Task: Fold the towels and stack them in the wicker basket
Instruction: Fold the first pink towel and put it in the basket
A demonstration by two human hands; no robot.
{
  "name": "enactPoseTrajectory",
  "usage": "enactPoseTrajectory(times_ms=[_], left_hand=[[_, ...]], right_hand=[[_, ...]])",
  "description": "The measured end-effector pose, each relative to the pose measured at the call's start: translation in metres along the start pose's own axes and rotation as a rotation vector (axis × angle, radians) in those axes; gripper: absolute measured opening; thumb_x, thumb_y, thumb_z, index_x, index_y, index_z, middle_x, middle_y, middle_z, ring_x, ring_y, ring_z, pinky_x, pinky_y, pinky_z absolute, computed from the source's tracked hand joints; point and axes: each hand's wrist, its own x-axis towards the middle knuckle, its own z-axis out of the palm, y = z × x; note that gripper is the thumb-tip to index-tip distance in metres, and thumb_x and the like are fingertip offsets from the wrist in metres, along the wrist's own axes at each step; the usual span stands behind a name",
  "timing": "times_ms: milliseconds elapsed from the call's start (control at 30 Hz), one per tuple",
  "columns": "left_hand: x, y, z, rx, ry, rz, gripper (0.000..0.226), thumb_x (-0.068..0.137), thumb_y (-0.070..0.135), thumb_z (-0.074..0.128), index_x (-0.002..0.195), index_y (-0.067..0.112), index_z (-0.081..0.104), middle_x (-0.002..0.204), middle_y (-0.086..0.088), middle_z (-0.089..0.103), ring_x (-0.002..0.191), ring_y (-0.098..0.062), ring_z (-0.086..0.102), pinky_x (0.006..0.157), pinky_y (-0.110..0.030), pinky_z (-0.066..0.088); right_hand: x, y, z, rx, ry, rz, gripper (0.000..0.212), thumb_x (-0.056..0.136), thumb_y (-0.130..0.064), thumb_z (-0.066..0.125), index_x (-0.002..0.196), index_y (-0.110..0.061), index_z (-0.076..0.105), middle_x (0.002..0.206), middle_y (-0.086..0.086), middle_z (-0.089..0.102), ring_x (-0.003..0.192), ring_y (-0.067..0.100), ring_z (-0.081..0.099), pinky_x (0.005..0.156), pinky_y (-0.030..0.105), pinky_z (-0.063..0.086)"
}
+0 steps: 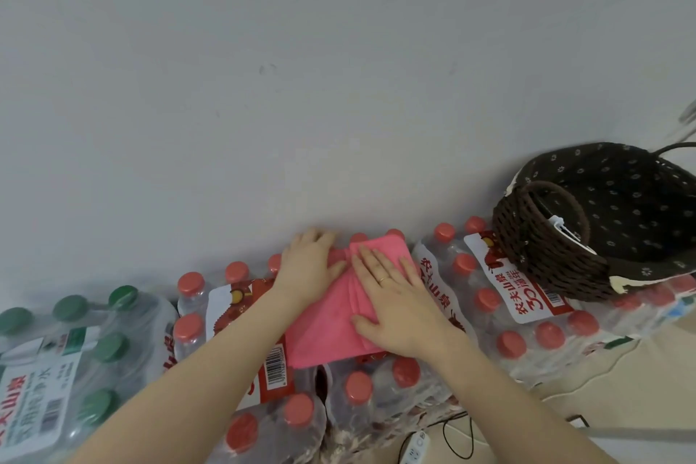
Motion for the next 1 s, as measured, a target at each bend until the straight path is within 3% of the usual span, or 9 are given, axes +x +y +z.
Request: enactPoseTrajectory(times_ms=[133, 300, 467, 567, 633, 733, 800, 867, 1000], left_hand=[[-0.004, -0.031, -0.008, 0.152, -0.097, -0.099, 0.047, 0.091, 0.047, 0.043, 0.132, 0.022, 0.043, 0.135, -0.003, 0.049, 0.127, -0.026, 0.039, 0.105, -0.038, 0.026], [-0.005, -0.048, -0.013, 0.226, -0.24, -0.022, 0.05, 0.091, 0.056, 0.035, 0.118, 0.021, 0.058, 0.134, 0.002, 0.05, 0.127, -0.024, 0.038, 0.105, -0.041, 0.024], [-0.009, -0.05, -0.038, -0.524, -0.296, -0.112, 0.066, 0.067, 0.063, 0.059, 0.096, 0.003, 0.065, 0.097, -0.014, 0.069, 0.088, -0.03, 0.064, 0.088, -0.045, 0.049], [-0.014, -0.053, -0.045, -0.715, -0.386, -0.062, 0.061, 0.058, 0.056, 0.068, 0.095, 0.008, 0.063, 0.1, -0.016, 0.069, 0.092, -0.032, 0.066, 0.091, -0.047, 0.051], [-0.015, -0.052, -0.048, -0.722, -0.486, -0.032, 0.036, 0.068, 0.039, 0.075, 0.091, 0.014, 0.061, 0.094, -0.009, 0.069, 0.085, -0.022, 0.066, 0.084, -0.039, 0.054], [-0.015, -0.047, -0.051, -0.614, -0.506, -0.043, 0.01, 0.081, 0.028, 0.068, 0.082, 0.022, 0.06, 0.082, 0.002, 0.067, 0.074, -0.013, 0.063, 0.072, -0.027, 0.05], [-0.016, -0.04, -0.051, -0.547, -0.521, -0.105, 0.012, 0.086, 0.034, 0.061, 0.081, 0.023, 0.061, 0.073, 0.006, 0.065, 0.068, -0.009, 0.061, 0.068, -0.025, 0.048], [-0.014, -0.034, -0.052, -0.62, -0.541, -0.228, 0.016, 0.089, 0.033, 0.056, 0.082, 0.019, 0.059, 0.056, 0.007, 0.062, 0.051, -0.004, 0.058, 0.053, -0.018, 0.042], [-0.003, -0.017, -0.059, -1.113, -0.589, -0.462, 0.026, 0.09, 0.028, 0.05, 0.069, 0.014, 0.052, 0.044, 0.003, 0.06, 0.038, -0.007, 0.058, 0.035, -0.01, 0.034]], right_hand=[[0.001, -0.005, -0.008, -0.08, -0.031, 0.089, 0.084, 0.082, -0.042, 0.035, 0.148, -0.02, -0.012, 0.157, 0.0, -0.016, 0.144, 0.015, -0.015, 0.113, 0.046, -0.014], [0.003, -0.013, -0.002, -0.114, 0.011, 0.123, 0.086, 0.067, -0.041, 0.003, 0.147, -0.013, -0.013, 0.156, 0.004, -0.017, 0.144, 0.017, -0.017, 0.11, 0.036, -0.019], [0.01, -0.014, 0.002, -0.079, -0.026, 0.166, 0.105, 0.063, -0.083, -0.01, 0.143, -0.015, -0.018, 0.142, -0.004, -0.029, 0.141, 0.013, -0.02, 0.114, 0.039, -0.016], [0.007, -0.02, 0.007, -0.196, 0.085, 0.213, 0.087, 0.083, -0.07, -0.004, 0.142, -0.009, 0.011, 0.154, 0.008, 0.011, 0.142, 0.025, 0.02, 0.114, 0.044, 0.011], [0.007, -0.024, 0.007, -0.185, 0.084, 0.252, 0.078, 0.085, -0.062, 0.021, 0.13, -0.004, 0.049, 0.136, 0.011, 0.052, 0.12, 0.028, 0.055, 0.101, 0.044, 0.044], [-0.001, -0.035, 0.004, -0.167, 0.12, 0.273, 0.061, 0.076, -0.045, 0.033, 0.108, -0.008, 0.069, 0.107, 0.01, 0.069, 0.09, 0.026, 0.068, 0.075, 0.035, 0.056], [-0.004, -0.04, 0.008, -0.09, 0.22, 0.255, 0.049, 0.082, -0.034, 0.039, 0.114, -0.006, 0.063, 0.112, 0.013, 0.065, 0.096, 0.03, 0.065, 0.081, 0.036, 0.054], [-0.008, -0.044, 0.005, 0.054, 0.158, 0.274, 0.049, 0.093, -0.028, 0.041, 0.137, -0.006, 0.041, 0.141, 0.013, 0.043, 0.127, 0.03, 0.044, 0.106, 0.038, 0.035], [-0.025, -0.046, -0.002, 0.28, -0.075, 0.306, 0.073, 0.091, -0.058, 0.026, 0.149, -0.018, 0.008, 0.157, -0.005, 0.005, 0.145, 0.012, 0.003, 0.117, 0.028, 0.0]])
